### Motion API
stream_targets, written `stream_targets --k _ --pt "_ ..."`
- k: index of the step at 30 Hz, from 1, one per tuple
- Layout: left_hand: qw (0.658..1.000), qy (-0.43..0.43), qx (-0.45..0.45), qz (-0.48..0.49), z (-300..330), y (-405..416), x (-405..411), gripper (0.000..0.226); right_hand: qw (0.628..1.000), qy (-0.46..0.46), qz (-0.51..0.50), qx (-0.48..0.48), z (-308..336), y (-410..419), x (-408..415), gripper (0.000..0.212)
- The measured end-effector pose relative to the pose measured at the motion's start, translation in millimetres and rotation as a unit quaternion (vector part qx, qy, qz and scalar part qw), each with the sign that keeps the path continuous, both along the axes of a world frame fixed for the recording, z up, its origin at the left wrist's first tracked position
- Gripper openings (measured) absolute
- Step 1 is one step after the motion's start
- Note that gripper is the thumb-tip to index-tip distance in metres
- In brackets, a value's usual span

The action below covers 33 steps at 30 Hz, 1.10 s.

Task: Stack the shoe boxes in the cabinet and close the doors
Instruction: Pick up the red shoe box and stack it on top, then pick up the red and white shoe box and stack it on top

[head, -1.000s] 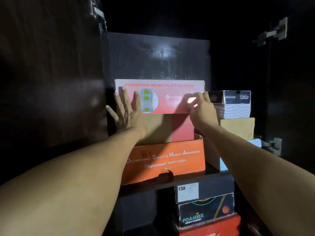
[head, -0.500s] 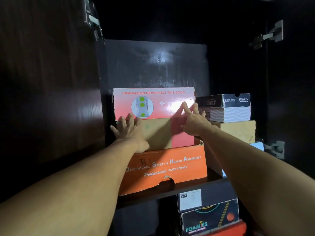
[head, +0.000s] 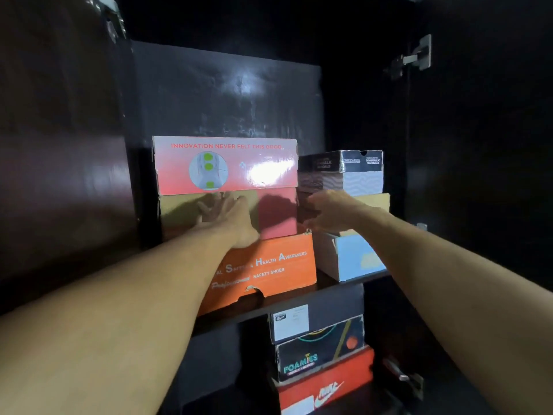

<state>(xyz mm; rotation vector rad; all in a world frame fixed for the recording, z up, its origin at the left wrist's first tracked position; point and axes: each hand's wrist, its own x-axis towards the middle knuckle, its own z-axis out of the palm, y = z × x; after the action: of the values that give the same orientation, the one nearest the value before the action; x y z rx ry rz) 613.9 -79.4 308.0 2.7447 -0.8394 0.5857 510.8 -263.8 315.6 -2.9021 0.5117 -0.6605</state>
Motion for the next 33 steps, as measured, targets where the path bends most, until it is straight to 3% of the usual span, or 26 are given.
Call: stream_targets --k 2,7,14,21,27,33 --pt "0.998 0.038 0.007 -0.052 -2 -22 -21 0.077 0.999 0.037 -0.032 -0.018 -2 -6 -35 0.046" --pt "0.96 0.159 0.08 -0.217 -21 -84 -86 0.058 0.986 0.102 -0.113 0.06 -18 -37 -129 0.073" --pt "0.899 0.224 0.157 -0.343 -69 -168 -194 0.072 0.95 0.143 -0.245 0.133 -71 -71 -275 0.067" --pt "0.816 0.27 0.22 -0.462 -145 -225 -309 0.068 0.891 0.186 -0.368 0.189 -143 -89 -412 0.067" --pt "0.756 0.287 0.287 -0.514 -224 -265 -380 0.072 0.846 0.191 -0.43 0.25 -226 -105 -491 0.069" --pt "0.744 0.302 0.303 -0.513 -298 -301 -416 0.081 0.819 0.199 -0.437 0.313 -318 -121 -525 0.067"
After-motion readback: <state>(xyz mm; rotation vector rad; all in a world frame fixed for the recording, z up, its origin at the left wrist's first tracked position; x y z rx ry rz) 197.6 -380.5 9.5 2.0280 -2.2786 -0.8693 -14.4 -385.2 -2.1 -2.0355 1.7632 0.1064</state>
